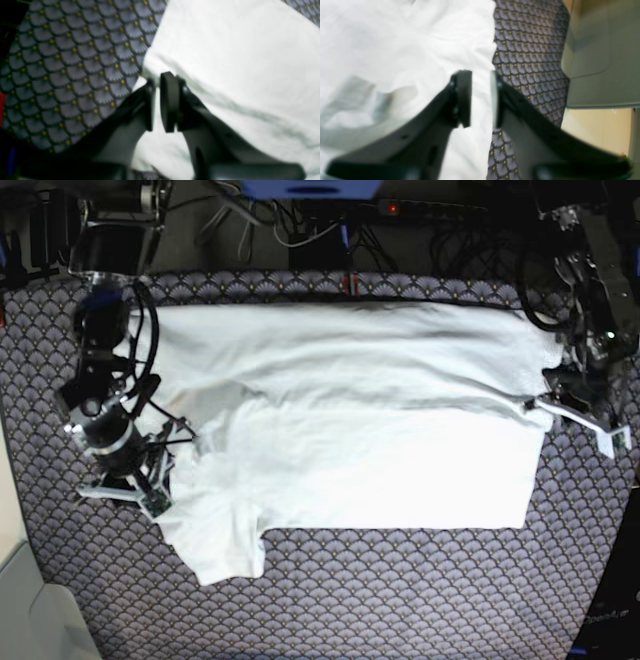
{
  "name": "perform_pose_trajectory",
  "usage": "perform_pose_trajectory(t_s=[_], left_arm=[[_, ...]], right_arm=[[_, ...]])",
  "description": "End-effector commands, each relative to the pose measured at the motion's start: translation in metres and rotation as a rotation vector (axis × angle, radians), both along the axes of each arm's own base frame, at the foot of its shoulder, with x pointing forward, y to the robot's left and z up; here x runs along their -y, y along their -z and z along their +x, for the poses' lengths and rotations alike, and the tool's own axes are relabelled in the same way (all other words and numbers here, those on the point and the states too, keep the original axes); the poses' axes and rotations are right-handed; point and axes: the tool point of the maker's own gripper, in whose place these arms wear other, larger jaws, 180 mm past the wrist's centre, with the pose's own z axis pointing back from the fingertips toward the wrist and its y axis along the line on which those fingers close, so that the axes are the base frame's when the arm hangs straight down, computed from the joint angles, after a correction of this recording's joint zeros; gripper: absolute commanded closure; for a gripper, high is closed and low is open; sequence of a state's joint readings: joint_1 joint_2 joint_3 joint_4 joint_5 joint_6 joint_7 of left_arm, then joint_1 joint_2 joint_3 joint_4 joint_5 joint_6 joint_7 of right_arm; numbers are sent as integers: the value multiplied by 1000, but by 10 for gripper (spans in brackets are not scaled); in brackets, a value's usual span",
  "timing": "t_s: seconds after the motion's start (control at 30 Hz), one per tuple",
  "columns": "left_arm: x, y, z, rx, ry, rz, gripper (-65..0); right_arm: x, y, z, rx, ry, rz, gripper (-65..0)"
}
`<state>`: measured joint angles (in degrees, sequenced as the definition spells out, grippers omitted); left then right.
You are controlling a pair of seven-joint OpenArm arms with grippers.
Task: Fold the T-shirt properly
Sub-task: 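Open both grippers and move them along the shirt sides to the hem corners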
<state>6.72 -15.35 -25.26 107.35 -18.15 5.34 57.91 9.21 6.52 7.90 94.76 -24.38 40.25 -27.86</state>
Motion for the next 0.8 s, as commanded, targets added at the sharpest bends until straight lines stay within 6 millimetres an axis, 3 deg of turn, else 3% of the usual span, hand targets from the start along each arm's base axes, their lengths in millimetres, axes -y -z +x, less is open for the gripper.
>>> perform_pose_trajectory(t_s=[0.0,0.1,0.17,0.37,0.53,0.77], left_arm=[[-7,-25,13,82,-5,27,-116],[-15,-34,18,109,-29,29,-171],[-16,-34,17,108,-33,30,-184],[-19,-13,15,55,-45,8,-183],[-21,-13,13,51,-47,12,-182],[-22,-8,6,32,-46,17,-182]], right_arm=[[4,-17,10,48,4,-14,-207],[11,-13,5,5,40,-54,-277],[12,-4,-6,-32,61,-64,-283],[-29,2,-28,-40,12,-14,-282],[-51,42,-57,-152,-26,20,-282],[-71,72,-54,-236,-66,46,-282]])
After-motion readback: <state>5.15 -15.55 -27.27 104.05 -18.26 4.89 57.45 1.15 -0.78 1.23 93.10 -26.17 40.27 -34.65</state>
